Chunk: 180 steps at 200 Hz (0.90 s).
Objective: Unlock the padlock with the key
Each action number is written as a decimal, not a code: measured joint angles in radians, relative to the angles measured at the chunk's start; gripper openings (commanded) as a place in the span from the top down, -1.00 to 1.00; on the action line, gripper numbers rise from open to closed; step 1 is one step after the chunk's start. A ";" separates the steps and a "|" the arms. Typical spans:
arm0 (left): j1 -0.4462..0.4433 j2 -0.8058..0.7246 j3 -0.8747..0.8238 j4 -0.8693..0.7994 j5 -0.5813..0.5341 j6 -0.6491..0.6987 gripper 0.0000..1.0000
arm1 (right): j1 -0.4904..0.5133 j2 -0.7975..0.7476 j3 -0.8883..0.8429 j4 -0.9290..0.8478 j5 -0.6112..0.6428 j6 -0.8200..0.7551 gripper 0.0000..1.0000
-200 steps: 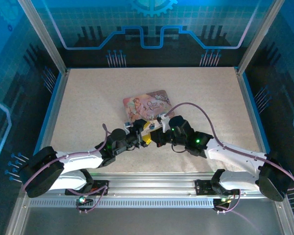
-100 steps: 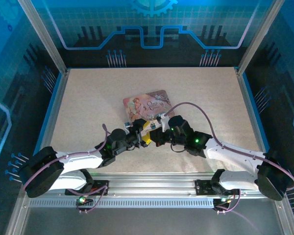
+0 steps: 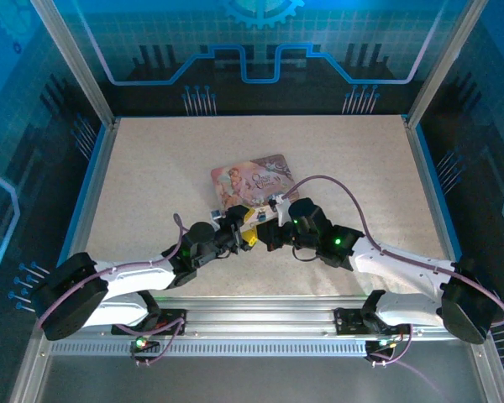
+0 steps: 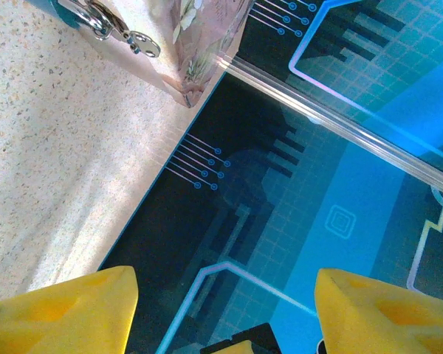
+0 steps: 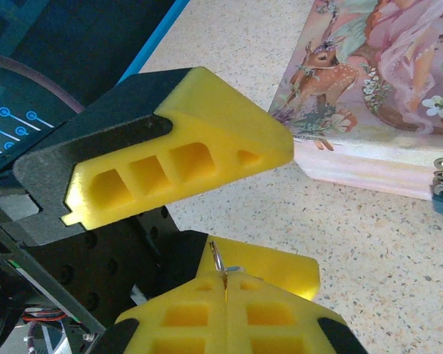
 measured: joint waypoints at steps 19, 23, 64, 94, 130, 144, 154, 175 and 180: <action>0.000 0.000 0.000 0.002 0.000 0.000 -0.23 | 0.000 0.000 -0.002 0.000 0.000 0.002 0.98; 0.000 0.000 0.000 0.002 0.000 -0.001 -0.22 | 0.000 0.000 -0.002 -0.001 0.000 0.003 0.98; 0.000 0.000 -0.011 0.002 -0.008 -0.004 -0.07 | 0.000 -0.010 -0.017 -0.004 0.003 0.007 0.98; 0.000 0.000 -0.013 0.002 -0.008 -0.004 0.07 | 0.000 -0.018 -0.017 -0.004 0.008 0.008 0.98; -0.001 0.000 -0.013 0.001 -0.014 -0.006 0.26 | 0.000 -0.023 -0.017 -0.004 0.009 0.008 0.97; -0.001 0.000 -0.013 -0.002 -0.015 -0.007 0.32 | 0.000 -0.023 -0.018 -0.004 0.010 0.008 0.97; -0.001 0.000 -0.013 -0.006 -0.016 -0.005 0.36 | 0.000 -0.024 -0.020 -0.004 0.011 0.008 0.97; -0.003 -0.001 -0.013 -0.006 -0.016 -0.006 0.44 | 0.000 -0.025 -0.026 -0.004 0.016 0.010 0.97; -0.003 -0.001 -0.013 -0.006 -0.016 -0.006 0.46 | 0.000 -0.026 -0.028 -0.005 0.019 0.011 0.97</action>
